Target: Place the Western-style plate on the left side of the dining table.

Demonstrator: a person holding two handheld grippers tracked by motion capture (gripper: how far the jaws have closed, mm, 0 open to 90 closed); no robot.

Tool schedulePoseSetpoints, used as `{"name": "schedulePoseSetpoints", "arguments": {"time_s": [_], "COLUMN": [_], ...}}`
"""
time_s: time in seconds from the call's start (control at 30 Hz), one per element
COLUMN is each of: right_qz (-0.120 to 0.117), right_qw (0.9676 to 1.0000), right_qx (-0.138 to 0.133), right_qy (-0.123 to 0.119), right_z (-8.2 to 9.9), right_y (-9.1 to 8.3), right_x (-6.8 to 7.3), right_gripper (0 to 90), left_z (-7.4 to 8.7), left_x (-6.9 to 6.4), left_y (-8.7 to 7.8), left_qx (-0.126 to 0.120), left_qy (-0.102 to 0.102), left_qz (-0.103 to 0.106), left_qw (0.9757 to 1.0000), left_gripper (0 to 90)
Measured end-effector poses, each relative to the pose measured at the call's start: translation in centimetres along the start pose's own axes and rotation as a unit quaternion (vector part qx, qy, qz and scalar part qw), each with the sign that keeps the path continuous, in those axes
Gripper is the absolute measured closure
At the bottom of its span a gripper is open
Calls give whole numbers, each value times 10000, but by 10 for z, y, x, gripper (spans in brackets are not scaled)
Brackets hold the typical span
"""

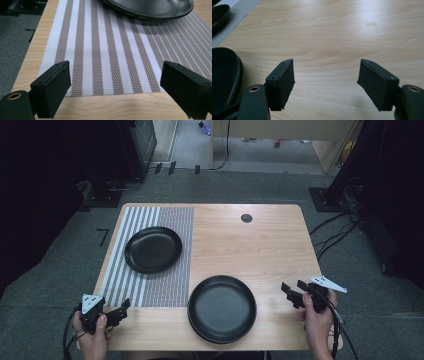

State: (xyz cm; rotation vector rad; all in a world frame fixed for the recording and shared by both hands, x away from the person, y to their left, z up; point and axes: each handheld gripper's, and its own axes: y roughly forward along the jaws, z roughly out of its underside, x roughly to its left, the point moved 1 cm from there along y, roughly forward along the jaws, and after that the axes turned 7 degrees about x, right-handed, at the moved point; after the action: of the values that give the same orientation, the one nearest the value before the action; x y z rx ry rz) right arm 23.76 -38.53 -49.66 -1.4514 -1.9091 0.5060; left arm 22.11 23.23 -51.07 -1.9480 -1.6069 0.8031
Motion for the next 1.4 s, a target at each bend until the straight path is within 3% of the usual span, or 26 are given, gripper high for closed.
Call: {"name": "schedulePoseSetpoints", "arguments": {"time_s": [0.43, 0.5, 0.7, 0.9, 1.1, 1.17, 1.27, 1.4], "right_qz": [425, 486, 737, 926, 1088, 1105, 1304, 1288], "right_qw": [9991, 9988, 9972, 9954, 9938, 9935, 9897, 9896], "right_qx": [-23, -17, 76, 242, 244, 243, 393, 417], "right_qy": [26, 111, 57, 30, 23, -132, -451, -482], "right_z": [24, 27, 35, 40, 41, 42, 42, 42], "right_y": [-16, -19, -20, -16, -14, -12, -9, -8], "right_x": [-34, -39, -49, -53, -48, -46, -41, -40], "right_gripper": [286, 286, 284, 275, 250, 215, 188, 180], "left_z": [12, 13, 15, 16, 17, 17, 16, 16], "left_x": [18, 21, 29, 28, 25, 26, 26, 25], "left_y": [-5, -5, -5, -2, 2, 3, 3, 4], "left_qx": [76, 91, 107, 245, 350, 361, 366, 377], "left_qy": [241, 229, 233, 365, 498, 476, 474, 494], "left_qz": [-311, -354, -458, -469, -515, -488, -480, -465], "left_qw": [9992, 9991, 9986, 9979, 9968, 9970, 9971, 9970], "left_gripper": [96, 96, 96, 96, 92, 91, 85, 80]}}
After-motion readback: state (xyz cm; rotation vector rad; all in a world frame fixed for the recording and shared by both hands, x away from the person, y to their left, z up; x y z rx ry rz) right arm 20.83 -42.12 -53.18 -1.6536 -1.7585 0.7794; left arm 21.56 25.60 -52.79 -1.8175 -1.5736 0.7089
